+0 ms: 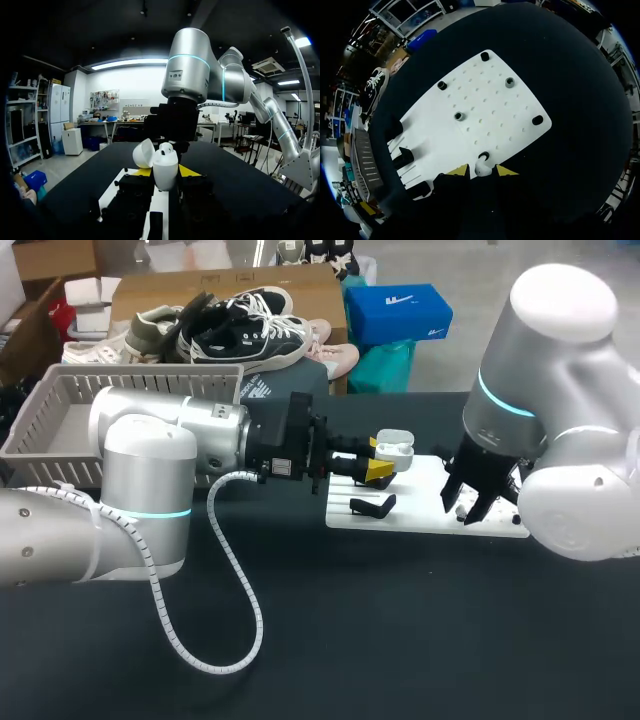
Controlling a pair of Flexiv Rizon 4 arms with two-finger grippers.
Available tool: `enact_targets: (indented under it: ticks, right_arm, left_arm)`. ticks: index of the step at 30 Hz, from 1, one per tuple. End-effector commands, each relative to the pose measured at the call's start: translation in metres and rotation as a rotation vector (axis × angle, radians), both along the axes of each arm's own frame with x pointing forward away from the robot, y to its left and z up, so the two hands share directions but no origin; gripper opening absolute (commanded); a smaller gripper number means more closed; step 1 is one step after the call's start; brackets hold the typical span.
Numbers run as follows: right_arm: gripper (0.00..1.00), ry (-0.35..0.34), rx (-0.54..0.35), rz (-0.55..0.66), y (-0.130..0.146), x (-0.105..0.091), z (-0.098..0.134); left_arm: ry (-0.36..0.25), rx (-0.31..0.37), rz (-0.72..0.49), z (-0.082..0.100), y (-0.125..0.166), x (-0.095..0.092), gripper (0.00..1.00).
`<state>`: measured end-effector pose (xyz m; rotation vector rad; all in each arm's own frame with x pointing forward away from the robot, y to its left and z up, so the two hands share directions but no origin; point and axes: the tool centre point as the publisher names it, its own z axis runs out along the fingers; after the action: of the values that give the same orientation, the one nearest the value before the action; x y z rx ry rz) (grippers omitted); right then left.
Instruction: Pick up each earbud case from the left stands, insert the matching earbuds, close the lid, and place the case in the box.
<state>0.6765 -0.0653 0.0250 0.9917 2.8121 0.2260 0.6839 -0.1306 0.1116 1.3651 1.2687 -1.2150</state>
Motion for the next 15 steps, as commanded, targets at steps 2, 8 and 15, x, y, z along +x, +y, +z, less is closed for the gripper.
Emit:
enact_targets:
  ticks: [2, 8, 15]
  right_arm:
    - [0.32, 0.001, -0.005, -0.004, -0.001, 0.0005, -0.0006]
    - [0.06, 0.004, -0.006, -0.004, -0.0014, 0.0004, -0.0001]
    - [0.0, 0.006, -0.008, -0.006, -0.005, -0.0013, 0.001]
  left_arm:
    - [0.0, -0.001, -0.001, -0.0002, -0.0002, 0.0007, 0.0]
    - [0.0, -0.001, -0.001, -0.0002, -0.0002, 0.0007, 0.0]
    - [0.0, -0.001, -0.001, -0.0002, -0.0002, 0.0007, 0.0]
